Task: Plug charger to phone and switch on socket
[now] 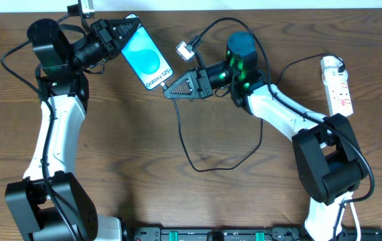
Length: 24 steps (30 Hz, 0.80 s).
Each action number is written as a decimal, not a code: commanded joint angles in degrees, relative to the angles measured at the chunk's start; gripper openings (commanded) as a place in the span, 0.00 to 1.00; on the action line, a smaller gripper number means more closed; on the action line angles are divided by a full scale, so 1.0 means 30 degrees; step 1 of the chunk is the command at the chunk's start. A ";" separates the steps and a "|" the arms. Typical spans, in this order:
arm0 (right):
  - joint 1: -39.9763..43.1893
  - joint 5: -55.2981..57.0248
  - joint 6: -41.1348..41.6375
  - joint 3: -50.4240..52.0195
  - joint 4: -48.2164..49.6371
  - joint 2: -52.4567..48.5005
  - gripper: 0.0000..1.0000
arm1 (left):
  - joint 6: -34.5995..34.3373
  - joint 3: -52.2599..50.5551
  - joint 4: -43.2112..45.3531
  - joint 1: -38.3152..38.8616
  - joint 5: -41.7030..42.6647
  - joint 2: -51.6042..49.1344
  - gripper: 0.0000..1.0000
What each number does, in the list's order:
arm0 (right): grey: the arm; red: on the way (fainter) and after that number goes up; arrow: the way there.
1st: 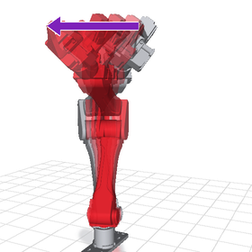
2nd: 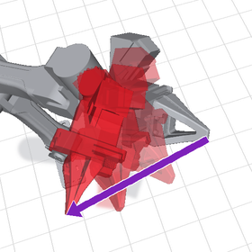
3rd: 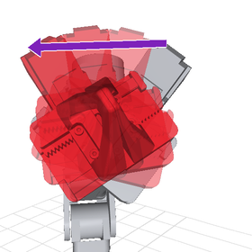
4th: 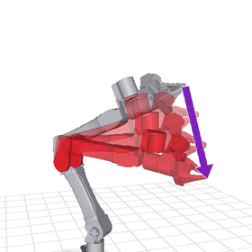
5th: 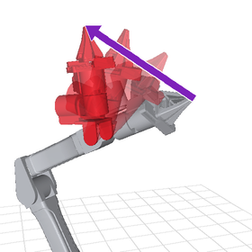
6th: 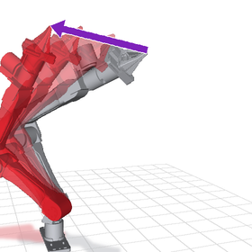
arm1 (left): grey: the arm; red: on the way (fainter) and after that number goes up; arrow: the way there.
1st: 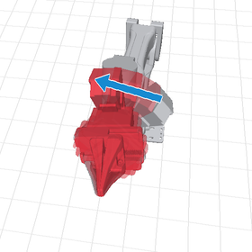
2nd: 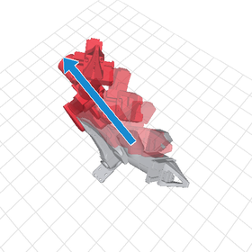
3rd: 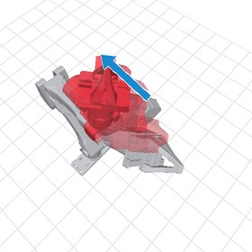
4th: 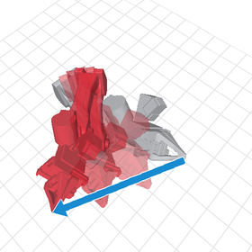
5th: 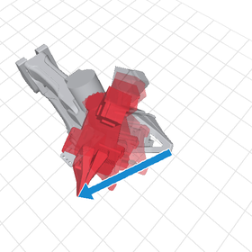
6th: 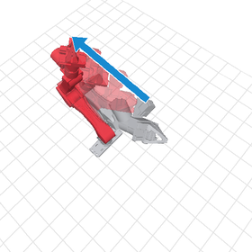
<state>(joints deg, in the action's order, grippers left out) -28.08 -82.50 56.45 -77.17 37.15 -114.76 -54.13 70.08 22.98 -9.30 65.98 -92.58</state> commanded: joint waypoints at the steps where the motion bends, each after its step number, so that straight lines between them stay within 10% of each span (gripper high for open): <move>1: 0.0277 0.2980 0.0270 -0.0350 0.0503 -0.0073 0.01 | 0.0175 0.0095 -0.0124 0.0342 0.3016 0.0029 0.07; 24: 0.1217 0.2805 0.0248 -0.0350 0.1064 -0.0073 0.01 | 0.0146 0.0095 -0.0124 0.0328 0.3876 0.0029 0.07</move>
<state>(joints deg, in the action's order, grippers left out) -25.19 -83.18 56.80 -77.08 39.68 -114.76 -53.98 70.08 23.00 -9.37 68.88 -92.58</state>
